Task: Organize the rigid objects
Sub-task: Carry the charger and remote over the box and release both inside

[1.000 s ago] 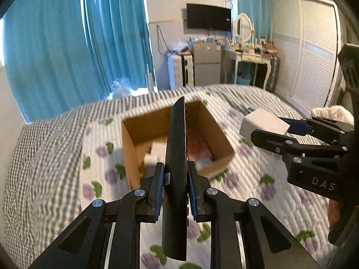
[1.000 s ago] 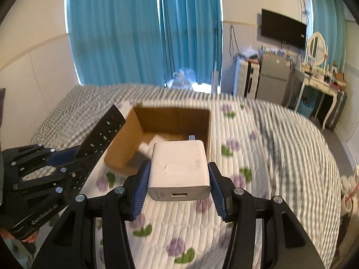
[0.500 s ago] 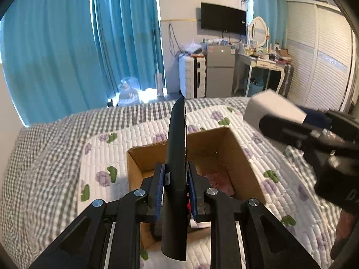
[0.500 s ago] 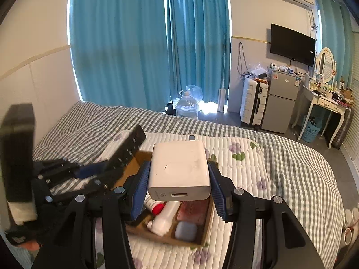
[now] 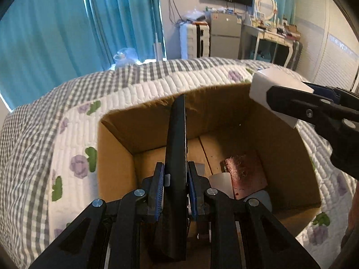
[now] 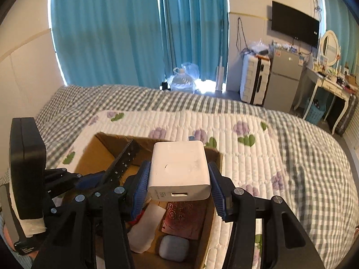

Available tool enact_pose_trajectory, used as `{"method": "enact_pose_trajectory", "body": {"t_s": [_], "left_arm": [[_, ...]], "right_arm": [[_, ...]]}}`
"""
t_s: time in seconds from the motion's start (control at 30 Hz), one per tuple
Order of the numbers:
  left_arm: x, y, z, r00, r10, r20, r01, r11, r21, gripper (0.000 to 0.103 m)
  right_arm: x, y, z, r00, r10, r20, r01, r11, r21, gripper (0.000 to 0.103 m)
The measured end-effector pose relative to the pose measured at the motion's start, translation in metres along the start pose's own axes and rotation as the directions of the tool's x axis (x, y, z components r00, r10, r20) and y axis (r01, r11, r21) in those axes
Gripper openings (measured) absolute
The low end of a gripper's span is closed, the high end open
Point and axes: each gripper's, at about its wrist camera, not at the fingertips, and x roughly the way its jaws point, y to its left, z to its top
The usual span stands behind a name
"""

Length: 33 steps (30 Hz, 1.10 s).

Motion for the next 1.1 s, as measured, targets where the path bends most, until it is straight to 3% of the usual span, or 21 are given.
{"method": "enact_pose_trajectory", "body": {"t_s": [0.17,0.3,0.5,0.67,0.97,1.0,1.1], "left_arm": [[0.014,-0.003,-0.008,0.999,0.002,-0.034,-0.002,1.000,0.010,0.020],[0.010,0.001,-0.011,0.999,-0.017,-0.039,0.015,0.999,-0.048,0.020],[-0.027,0.006,-0.009,0.998,-0.048,0.037,0.050,0.996,-0.079,0.020],[-0.046,0.017,-0.001,0.995,0.018,0.097,-0.008,0.996,-0.094,0.020],[-0.035,0.042,0.002,0.986,0.065,0.153,-0.044,0.990,-0.138,0.020],[-0.034,0.042,0.001,0.986,0.063,0.156,-0.042,0.990,-0.136,0.020],[-0.033,0.042,-0.001,0.985,0.065,0.158,-0.043,0.989,-0.140,0.020]], "right_arm": [[0.010,0.000,-0.006,1.000,0.000,-0.013,-0.001,1.000,-0.024,0.050],[0.009,-0.001,-0.012,1.000,0.003,-0.015,-0.004,1.000,-0.017,0.050],[-0.002,0.001,-0.015,1.000,-0.007,-0.019,0.007,1.000,-0.002,0.050],[0.006,0.010,-0.012,1.000,0.008,-0.025,-0.008,1.000,-0.009,0.050],[0.060,0.016,-0.021,0.994,-0.043,-0.101,0.040,0.999,-0.037,0.050],[0.060,0.015,-0.023,0.995,-0.039,-0.092,0.036,0.999,-0.034,0.051],[0.049,0.010,-0.020,0.998,-0.038,-0.049,0.037,0.999,-0.021,0.066]]}}
